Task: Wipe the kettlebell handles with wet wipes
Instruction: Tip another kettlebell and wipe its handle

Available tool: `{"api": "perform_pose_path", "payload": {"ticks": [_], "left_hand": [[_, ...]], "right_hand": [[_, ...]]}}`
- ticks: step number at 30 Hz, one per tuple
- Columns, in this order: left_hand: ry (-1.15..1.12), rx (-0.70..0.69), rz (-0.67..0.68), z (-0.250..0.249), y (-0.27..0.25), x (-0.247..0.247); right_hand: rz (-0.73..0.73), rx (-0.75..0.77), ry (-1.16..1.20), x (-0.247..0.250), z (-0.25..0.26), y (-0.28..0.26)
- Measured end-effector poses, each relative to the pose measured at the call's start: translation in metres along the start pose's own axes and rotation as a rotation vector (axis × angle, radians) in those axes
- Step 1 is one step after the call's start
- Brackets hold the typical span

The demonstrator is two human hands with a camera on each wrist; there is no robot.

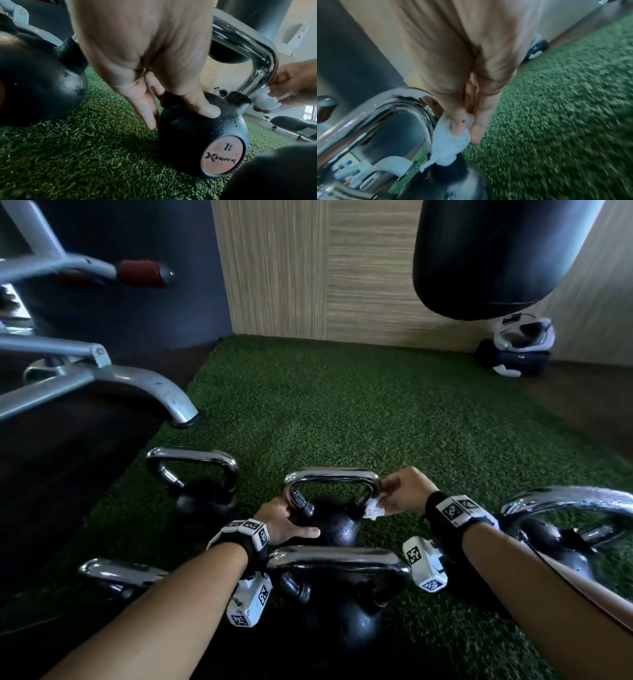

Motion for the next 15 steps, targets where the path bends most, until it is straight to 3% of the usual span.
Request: {"api": "perform_pose_path", "payload": {"ticks": [7,12,15], "left_hand": [[-0.004,0.031,0.025,0.001,0.002,-0.002],[-0.126,0.067,0.160,0.008,0.004,0.018],[-0.277,0.076,-0.031,0.012,0.008,0.064]], "right_hand": [[-0.018,-0.080,0.429,-0.025,-0.030,-0.006],[-0.181,-0.149,0.517,0.010,-0.039,-0.008],[-0.319,-0.071,0.610,0.038,-0.024,-0.012]]}}
Point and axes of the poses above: each hand's wrist, its own y-axis towards the middle knuckle, its own x-axis out of the back of the hand, z = x × y, the point moved 5 cm from there along y, towards the middle knuckle, and after that the axes turned 7 degrees about y, right-handed, at the moved point
